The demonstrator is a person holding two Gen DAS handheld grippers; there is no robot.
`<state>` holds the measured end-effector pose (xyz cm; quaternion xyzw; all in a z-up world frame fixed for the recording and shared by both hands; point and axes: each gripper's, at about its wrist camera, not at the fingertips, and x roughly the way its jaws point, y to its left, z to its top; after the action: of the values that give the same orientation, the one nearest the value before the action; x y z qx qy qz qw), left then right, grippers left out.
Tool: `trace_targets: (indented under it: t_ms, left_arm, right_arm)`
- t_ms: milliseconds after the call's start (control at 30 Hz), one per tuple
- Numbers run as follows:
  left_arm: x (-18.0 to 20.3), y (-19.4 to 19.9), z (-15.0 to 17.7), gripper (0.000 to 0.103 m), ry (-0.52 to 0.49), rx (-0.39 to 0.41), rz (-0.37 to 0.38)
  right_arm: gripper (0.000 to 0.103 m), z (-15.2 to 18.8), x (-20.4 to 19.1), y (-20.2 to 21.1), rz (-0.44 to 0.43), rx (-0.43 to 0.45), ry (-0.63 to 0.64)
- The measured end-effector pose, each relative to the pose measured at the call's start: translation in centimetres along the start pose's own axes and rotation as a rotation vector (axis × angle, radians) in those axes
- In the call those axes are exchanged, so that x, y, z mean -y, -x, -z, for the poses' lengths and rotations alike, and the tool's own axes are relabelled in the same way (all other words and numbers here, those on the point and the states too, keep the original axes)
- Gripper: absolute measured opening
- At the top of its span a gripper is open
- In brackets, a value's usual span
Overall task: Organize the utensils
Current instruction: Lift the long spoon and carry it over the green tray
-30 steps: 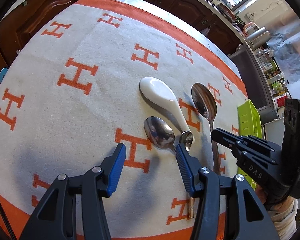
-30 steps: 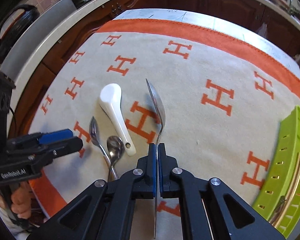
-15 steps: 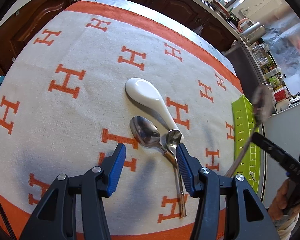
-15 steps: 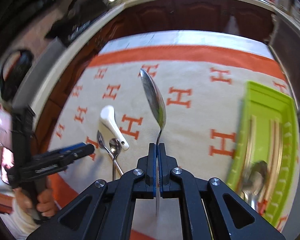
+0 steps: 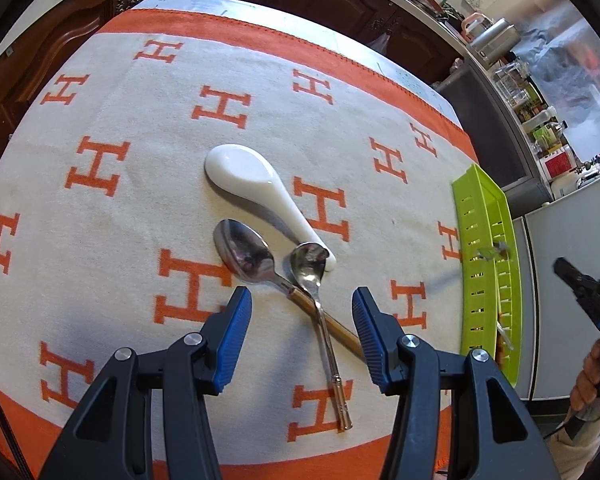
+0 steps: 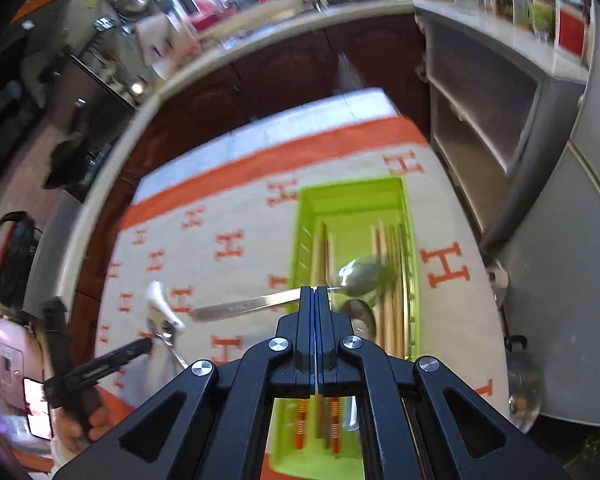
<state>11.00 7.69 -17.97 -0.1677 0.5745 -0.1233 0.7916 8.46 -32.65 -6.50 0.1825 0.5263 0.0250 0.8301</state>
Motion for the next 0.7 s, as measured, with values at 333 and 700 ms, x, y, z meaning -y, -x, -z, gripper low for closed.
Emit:
trace_targets:
  t_ms: [333,700]
  left_arm:
    - [0.4,0.1,-0.1,0.051,0.0,0.002,-0.021]
    - [0.1,0.2,0.0,0.052,0.001,0.0,-0.02]
  right_arm:
    - [0.008,0.1,2.1,-8.2,-0.114,-0.163,-0.184]
    - [0.033,-1.7,-1.7,-12.5,-0.048,-0.087,-0.181]
